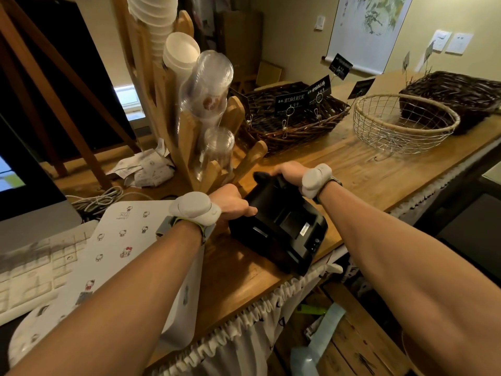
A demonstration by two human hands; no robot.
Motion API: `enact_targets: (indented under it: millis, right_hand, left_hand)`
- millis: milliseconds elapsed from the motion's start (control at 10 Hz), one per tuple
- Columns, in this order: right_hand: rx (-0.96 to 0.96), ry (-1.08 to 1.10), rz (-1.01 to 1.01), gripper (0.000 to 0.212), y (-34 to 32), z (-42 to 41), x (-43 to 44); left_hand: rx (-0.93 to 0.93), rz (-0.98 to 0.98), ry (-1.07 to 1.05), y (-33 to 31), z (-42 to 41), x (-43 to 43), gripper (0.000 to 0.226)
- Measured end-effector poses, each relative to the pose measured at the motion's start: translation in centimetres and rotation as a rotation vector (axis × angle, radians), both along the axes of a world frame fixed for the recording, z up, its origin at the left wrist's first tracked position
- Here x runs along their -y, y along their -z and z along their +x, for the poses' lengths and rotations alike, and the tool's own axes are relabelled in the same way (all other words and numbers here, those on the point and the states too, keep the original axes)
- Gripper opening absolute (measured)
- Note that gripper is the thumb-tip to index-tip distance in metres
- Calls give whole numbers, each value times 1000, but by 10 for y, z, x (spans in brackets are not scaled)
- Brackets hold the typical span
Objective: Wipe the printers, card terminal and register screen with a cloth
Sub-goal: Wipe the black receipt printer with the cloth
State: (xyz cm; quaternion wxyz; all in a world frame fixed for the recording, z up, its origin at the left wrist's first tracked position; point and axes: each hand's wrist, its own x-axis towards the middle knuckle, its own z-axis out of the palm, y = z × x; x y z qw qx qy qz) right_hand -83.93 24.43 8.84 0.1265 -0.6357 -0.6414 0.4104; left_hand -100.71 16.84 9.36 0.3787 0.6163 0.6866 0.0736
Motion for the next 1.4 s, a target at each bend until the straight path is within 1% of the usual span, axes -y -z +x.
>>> enact_targets:
  millis: [100,300,400,500,600,700,800,900,1000,1100,1200,1300,1400]
  right_hand:
    - [81,8,-17,36,2,4,3]
    - [1,21,-49,32,-7,-1,-4]
    - [53,12,-84,31,1,6,-1]
    - [-30,29,-67,32,-3,0,0]
    - [-10,21,-77,36,1,2,0]
    - [9,-25,-88,29,2,1,0]
    - [-34,-49,-19,32,-8,-5,-4]
    - [64,-108,-61,31,0,0,0]
    - [79,-138,-55,33,-5,-7,0]
    - [30,-129,18,37,-5,-8,0]
    - [125,-112,38,36,7,4,4]
    - [5,-159,6,35,-6,-1,4]
    - [53,-158,-28,35,-5,0,6]
  left_hand:
    - [9,2,-2,-1,0,1,52]
    - [14,-15,3,-2,0,-1,40]
    - [-4,0,2,-1,-1,0,37]
    - [-5,3,2,0,-1,0,41]
    - [1,-12,-14,1,0,-1,50]
    - [-15,-4,-4,1,-1,-1,37]
    - [-34,-5,7,2,-1,-2,28]
    - [-29,-5,-6,1,-1,-2,35]
    - [-40,-4,1,0,-1,-2,27]
    - [-55,2,-9,0,1,-3,37]
    - [-46,13,-10,-1,1,-1,33]
    - [-57,5,2,-2,2,-1,32]
    - [-46,2,2,-3,1,0,33]
